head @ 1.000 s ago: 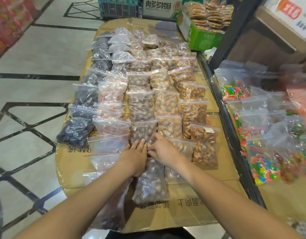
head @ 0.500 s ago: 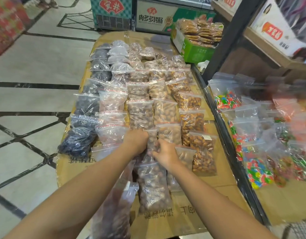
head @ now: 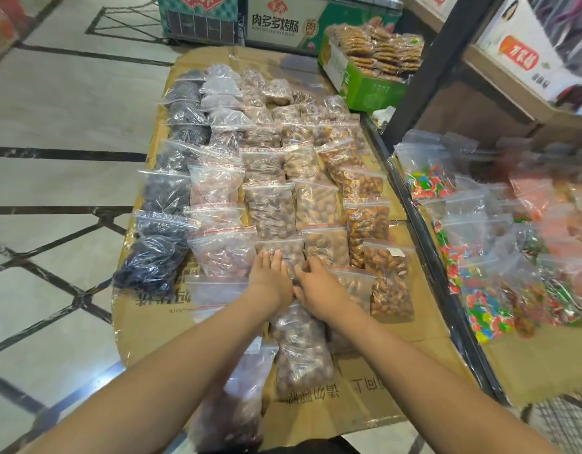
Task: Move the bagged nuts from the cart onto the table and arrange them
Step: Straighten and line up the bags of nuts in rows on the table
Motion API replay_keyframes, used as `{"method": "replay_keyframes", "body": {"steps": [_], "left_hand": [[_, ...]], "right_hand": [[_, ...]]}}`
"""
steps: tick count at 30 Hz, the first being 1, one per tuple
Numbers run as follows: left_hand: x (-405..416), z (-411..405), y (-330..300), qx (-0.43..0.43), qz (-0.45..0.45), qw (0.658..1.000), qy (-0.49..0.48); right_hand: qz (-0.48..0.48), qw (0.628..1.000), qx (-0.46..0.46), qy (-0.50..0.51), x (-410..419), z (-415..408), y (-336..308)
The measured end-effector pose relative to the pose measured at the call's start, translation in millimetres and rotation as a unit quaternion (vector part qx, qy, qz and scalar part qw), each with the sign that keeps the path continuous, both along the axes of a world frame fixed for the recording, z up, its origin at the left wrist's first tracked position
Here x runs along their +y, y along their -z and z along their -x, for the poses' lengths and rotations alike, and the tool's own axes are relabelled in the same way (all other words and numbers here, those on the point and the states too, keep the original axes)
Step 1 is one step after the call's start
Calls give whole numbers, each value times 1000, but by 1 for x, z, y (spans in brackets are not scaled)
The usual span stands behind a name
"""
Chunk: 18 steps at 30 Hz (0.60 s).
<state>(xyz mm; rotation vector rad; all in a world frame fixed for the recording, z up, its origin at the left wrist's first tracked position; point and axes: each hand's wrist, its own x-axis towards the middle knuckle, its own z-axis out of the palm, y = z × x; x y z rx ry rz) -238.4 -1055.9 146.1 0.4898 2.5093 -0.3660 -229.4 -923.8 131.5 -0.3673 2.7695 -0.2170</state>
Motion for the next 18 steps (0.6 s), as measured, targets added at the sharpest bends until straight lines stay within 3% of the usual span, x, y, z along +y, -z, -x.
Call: {"method": "replay_keyframes", "body": {"steps": [3,6,11,13,15,18], "left_hand": [[-4,-2,10,23,-24,999,-9],[-4,-6,20,30,2,999,-19],[3,0,10,24,30,999,-10],[3,-2,3,48,23,999,-3],[5,-14,-12,111,-5,994,1],[20,-61,-31,158,-106,982,6]], "right_hand": [[-75,994,27,-79,-4,2,-2],[-80,993,-36,-80,-3,4,10],[-76,991,-65,-94,0,6,15],[-33,992,-82,-95,4,9,5],[39,994,-43,-97,15,7,-4],[133,988,12,-78,41,-25,-21]]}}
